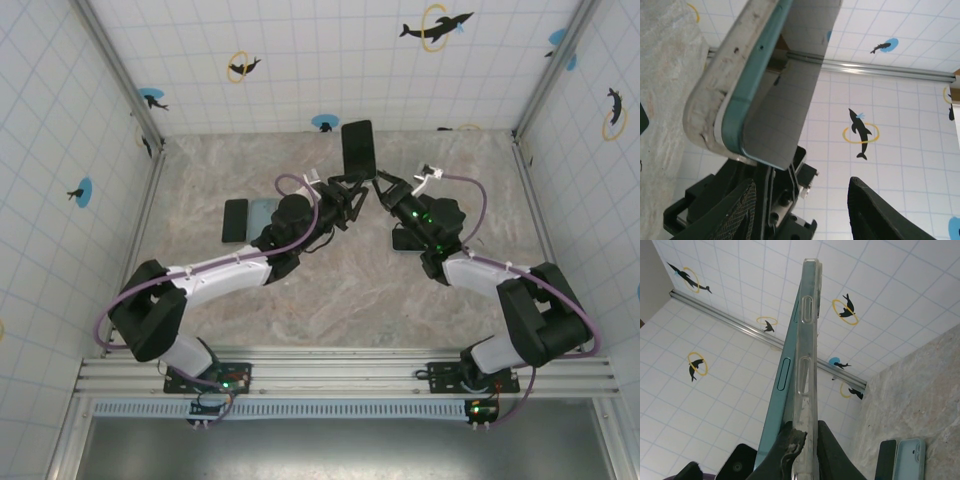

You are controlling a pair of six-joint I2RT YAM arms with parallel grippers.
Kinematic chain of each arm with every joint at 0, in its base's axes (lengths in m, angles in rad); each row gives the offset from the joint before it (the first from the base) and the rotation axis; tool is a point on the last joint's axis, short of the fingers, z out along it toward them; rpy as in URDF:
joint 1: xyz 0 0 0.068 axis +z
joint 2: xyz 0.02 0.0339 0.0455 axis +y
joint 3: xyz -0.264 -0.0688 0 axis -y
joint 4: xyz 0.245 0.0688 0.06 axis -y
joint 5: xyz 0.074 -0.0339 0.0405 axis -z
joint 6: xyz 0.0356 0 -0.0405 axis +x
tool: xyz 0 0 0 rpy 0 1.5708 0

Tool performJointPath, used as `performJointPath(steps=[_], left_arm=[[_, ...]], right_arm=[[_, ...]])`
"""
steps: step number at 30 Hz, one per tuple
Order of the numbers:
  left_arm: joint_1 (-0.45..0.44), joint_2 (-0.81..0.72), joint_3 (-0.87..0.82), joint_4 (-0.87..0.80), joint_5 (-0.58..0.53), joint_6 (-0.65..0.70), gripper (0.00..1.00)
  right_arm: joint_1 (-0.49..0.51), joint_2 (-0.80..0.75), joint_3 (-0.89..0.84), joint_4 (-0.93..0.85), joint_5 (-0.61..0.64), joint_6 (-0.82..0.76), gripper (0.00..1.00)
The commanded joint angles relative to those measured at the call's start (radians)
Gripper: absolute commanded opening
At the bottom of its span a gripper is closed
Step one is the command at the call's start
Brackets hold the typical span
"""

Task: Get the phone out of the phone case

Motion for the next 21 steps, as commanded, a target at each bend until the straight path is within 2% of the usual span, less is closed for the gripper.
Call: performJointPath(steps=[1, 6, 21], left_arm=[[-0.002, -0.028, 0.023, 0.004, 0.000, 0.007, 0.51], [-0.002, -0.027, 0.036, -0.025, 0.005, 0.015, 0.51], [0.017, 0.009, 0.026, 0.047, -0.012, -0.007, 0.48]], right_arm=[[-0.005, -0.008, -0.007, 0.132, 0.003, 0.029, 0.00], [-0.004, -0.005, 0.003, 0.138, -0.008, 0.031, 0.00], [0.013, -0.030, 0.005, 0.130, -0.026, -0.003, 0.00]])
